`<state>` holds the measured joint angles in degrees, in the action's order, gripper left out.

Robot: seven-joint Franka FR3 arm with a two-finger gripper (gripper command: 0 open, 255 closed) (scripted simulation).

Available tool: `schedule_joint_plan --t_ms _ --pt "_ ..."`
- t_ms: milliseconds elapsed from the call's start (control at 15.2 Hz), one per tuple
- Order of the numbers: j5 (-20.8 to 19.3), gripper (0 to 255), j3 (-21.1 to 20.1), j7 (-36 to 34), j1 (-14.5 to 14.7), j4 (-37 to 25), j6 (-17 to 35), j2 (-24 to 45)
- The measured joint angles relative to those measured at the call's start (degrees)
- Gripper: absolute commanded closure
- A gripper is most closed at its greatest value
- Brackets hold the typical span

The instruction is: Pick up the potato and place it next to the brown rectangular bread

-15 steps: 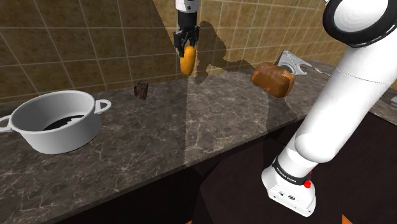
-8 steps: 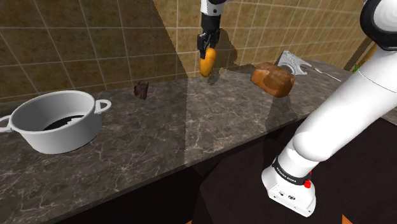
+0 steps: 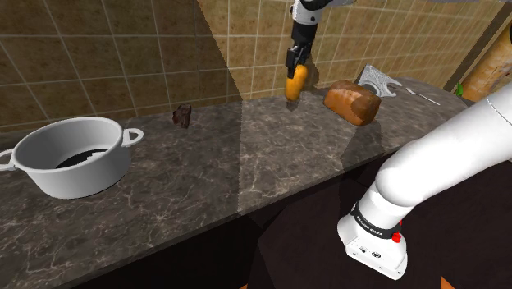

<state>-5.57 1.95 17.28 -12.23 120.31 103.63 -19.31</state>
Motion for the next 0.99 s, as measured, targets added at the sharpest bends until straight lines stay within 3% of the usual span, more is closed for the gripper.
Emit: schedule_joint_plan --t_ms 528,990 --pt "-3.00 255 6.91 9.58 -4.03 7.51 -0.05 -8.55" --pt "-6.48 255 13.87 18.67 -7.78 9.34 -0.59 -12.17"
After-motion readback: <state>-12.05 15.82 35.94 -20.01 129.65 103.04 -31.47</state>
